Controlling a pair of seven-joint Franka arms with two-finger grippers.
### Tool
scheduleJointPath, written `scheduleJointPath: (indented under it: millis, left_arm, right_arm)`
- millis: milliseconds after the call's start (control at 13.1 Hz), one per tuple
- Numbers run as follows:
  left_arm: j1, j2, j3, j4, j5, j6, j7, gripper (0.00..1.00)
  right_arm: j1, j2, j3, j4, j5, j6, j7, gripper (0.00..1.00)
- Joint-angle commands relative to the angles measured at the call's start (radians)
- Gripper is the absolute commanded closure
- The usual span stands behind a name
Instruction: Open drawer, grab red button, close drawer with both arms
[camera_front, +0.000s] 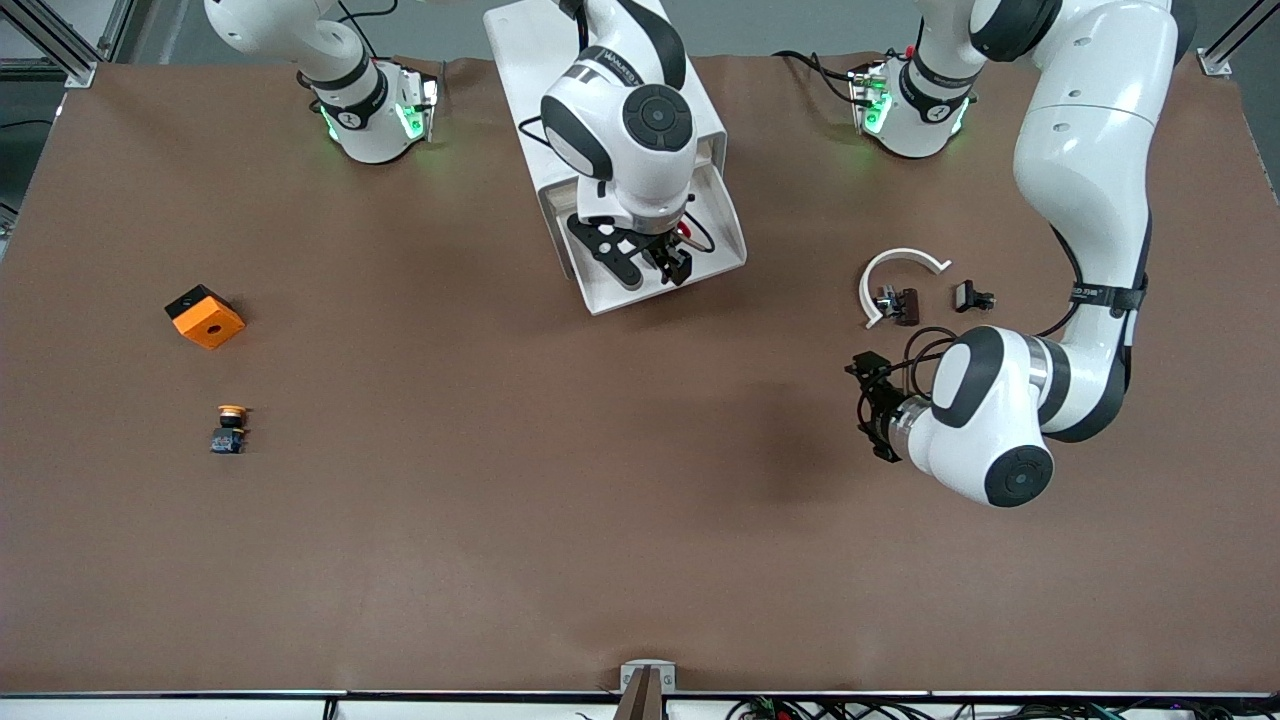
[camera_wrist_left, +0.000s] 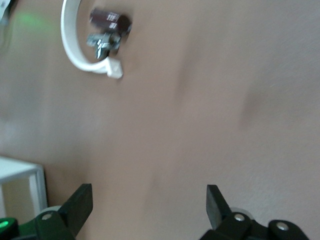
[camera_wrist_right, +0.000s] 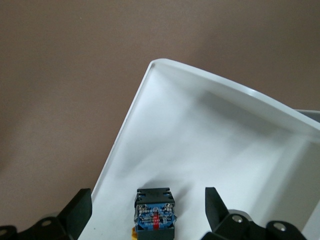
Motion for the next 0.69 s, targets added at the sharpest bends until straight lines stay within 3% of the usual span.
scheduleJointPath:
  millis: [0, 305, 610]
  left_arm:
    - [-0.005, -0.019, 0.000, -0.011, 0.038, 0.004, 0.061, 0.00]
    - [-0.018, -0.023, -0.008, -0.011, 0.096, 0.059, 0.087, 0.00]
    - [-0.018, -0.023, -0.100, -0.028, 0.195, 0.106, 0.238, 0.00]
  right_arm:
    - [0.029, 0.029, -0.011, 0.025, -0.015, 0.010, 0.019, 0.00]
    - [0.038, 0.054, -0.011, 0.026, -0.031, 0.011, 0.018, 0.00]
    - [0.043, 0.062, -0.010, 0.028, -0.026, 0.011, 0.016, 0.00]
